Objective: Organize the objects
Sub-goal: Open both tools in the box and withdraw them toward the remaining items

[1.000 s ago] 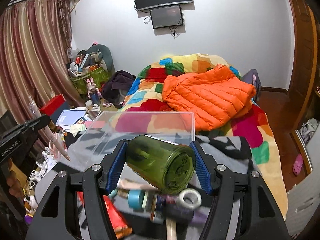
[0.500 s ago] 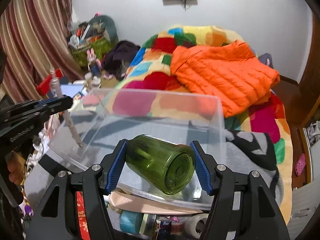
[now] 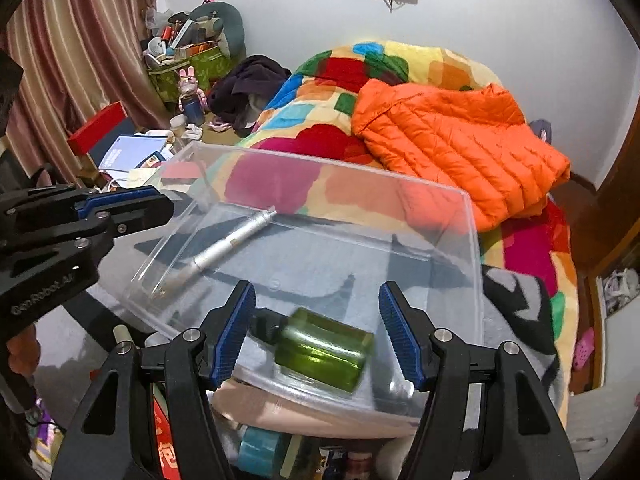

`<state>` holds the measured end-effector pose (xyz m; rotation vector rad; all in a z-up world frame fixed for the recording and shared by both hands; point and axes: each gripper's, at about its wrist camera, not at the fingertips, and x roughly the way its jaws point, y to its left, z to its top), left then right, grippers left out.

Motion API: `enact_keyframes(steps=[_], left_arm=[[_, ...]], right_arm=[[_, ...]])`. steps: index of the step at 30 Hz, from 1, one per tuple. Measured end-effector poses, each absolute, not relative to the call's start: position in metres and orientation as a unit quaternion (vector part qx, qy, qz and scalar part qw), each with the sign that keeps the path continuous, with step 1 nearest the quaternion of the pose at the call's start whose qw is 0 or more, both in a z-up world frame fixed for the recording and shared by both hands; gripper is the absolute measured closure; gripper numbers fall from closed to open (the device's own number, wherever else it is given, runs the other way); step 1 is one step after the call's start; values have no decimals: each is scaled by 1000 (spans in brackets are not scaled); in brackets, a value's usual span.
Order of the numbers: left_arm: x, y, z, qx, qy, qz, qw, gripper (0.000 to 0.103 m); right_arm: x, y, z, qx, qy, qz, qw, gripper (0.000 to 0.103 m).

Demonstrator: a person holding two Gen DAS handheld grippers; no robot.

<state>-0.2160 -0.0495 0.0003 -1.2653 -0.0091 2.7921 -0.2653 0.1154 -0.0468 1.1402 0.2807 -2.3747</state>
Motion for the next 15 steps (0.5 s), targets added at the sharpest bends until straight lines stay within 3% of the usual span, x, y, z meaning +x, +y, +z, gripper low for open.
enact_keyframes(steps=[2, 6, 11, 15], left_arm=[[-205, -50, 7, -402, -7, 915, 38, 65], [-180, -48, 20, -377, 0, 926, 22, 49], [-149, -36, 27, -356, 4, 934, 6, 21], [-127, -16, 20, -358, 10, 934, 7, 16]], right_arm=[[-259, 118, -41, 408, 107, -874, 243, 41], [-244, 129, -28, 386, 114, -884, 238, 38], [-226, 155, -18, 369, 113, -895, 221, 36], [-213, 184, -16, 366, 97, -901, 209, 32]])
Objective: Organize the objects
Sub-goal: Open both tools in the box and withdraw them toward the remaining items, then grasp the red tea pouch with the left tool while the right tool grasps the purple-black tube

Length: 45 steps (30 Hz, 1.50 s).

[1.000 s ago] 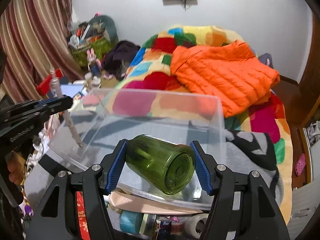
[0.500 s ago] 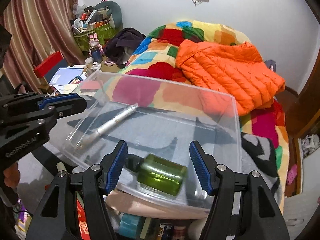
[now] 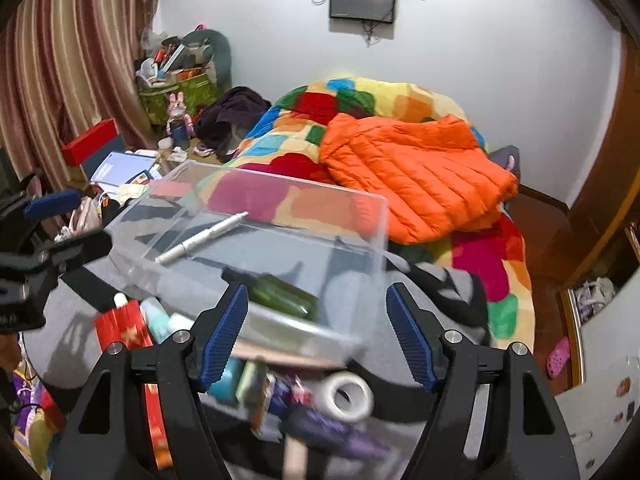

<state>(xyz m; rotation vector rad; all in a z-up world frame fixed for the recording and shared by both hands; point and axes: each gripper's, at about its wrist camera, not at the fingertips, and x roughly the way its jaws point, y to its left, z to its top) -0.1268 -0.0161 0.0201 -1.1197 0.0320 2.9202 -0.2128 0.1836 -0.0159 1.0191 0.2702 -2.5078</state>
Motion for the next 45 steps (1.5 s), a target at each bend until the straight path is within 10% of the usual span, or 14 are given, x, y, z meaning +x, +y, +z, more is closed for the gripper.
enact_keyframes(steps=[28, 45], left_arm=[[-55, 35, -50, -405, 94, 907, -63, 11], [-84, 47, -52, -463, -23, 884, 56, 11]], right_arm=[[-189, 238, -91, 437, 58, -862, 252, 29], [-168, 239, -83, 426, 45, -859, 278, 87]])
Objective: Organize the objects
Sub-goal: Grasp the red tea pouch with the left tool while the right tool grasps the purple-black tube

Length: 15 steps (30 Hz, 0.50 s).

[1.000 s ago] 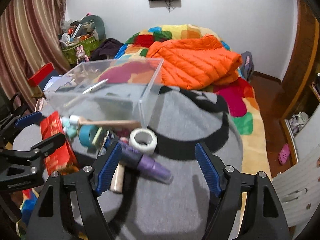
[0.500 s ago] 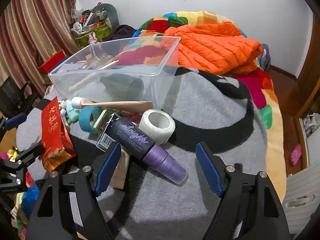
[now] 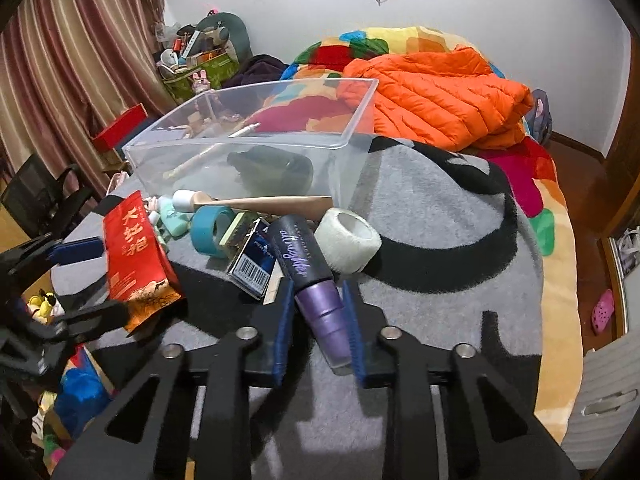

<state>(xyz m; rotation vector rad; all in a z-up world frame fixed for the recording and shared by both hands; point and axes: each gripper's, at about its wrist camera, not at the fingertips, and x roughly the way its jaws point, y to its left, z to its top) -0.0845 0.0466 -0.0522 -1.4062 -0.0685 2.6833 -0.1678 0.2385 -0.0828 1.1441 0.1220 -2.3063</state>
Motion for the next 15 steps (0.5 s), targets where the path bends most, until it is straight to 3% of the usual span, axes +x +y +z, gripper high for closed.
enact_keyframes(steps=[7, 15], left_arm=[[-101, 58, -51, -467, -27, 881, 68, 10], [-92, 84, -60, -452, 38, 891, 14, 10]], right_arm=[[-152, 241, -79, 420, 48, -856, 297, 89], [-154, 248, -73, 409, 52, -866, 284, 88]])
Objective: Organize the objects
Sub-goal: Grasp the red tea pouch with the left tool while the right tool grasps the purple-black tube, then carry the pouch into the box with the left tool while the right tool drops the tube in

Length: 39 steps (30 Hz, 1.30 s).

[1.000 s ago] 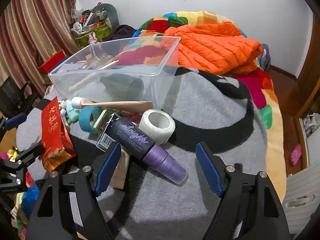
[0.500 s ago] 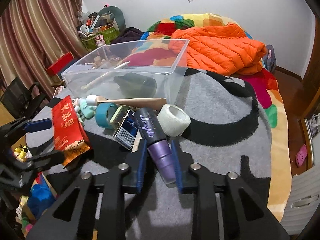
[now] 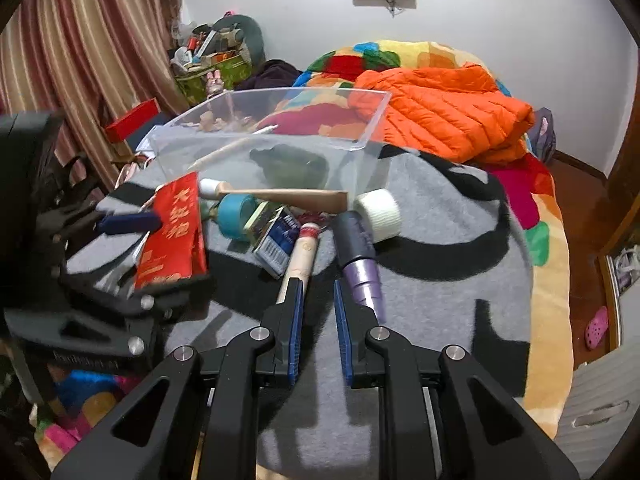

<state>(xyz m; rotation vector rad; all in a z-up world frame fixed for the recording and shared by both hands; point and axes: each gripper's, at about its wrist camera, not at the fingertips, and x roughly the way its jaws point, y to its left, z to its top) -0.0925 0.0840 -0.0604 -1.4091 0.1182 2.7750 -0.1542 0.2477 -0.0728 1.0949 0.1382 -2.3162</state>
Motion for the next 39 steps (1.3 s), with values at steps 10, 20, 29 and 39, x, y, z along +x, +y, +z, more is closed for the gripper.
enact_keyframes(steps=[10, 20, 29, 39], left_arm=[[-67, 58, -63, -448, 30, 893, -5, 10], [-37, 14, -57, -452, 5, 892, -7, 10], [-58, 24, -72, -462, 1, 887, -14, 11], [-57, 7, -74, -452, -36, 891, -16, 48]], right_arm=[[-194, 243, -91, 440, 47, -856, 268, 74], [-187, 238, -105, 449, 42, -851, 268, 80], [-169, 246, -102, 456, 40, -846, 273, 80], [-186, 238, -105, 461, 26, -853, 244, 80]])
